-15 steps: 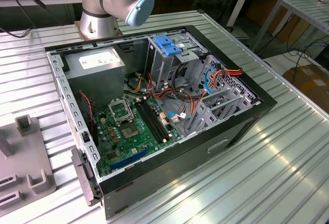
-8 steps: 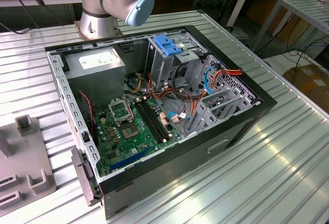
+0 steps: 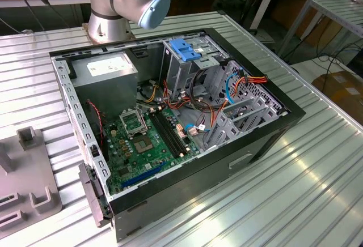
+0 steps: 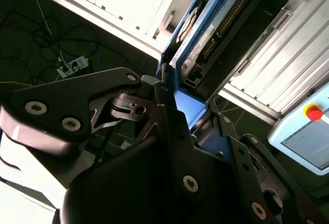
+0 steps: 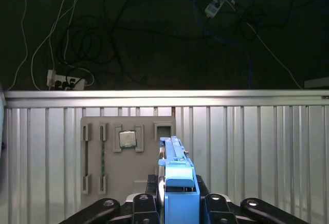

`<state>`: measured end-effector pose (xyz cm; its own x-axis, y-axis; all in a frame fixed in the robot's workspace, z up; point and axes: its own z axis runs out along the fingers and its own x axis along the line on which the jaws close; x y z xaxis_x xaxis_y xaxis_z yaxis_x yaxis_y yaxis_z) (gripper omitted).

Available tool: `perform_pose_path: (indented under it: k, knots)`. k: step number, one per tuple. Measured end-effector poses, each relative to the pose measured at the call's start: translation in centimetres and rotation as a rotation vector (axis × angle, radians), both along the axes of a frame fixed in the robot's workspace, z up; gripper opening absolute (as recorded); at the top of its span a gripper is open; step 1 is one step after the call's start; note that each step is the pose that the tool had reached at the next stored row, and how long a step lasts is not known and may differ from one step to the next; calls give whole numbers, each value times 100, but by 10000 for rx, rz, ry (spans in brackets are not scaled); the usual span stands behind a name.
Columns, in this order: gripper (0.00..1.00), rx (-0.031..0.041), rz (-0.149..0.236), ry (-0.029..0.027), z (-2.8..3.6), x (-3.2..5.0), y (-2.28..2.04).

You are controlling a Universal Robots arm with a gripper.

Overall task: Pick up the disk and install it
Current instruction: 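Pick up the disk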

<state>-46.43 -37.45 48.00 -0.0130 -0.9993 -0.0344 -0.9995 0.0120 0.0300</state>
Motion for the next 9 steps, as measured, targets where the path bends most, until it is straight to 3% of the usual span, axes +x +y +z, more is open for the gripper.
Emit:
perform_pose_path:
  k: [9]
  knots:
    - [37, 0, 0, 7, 36, 1, 0]
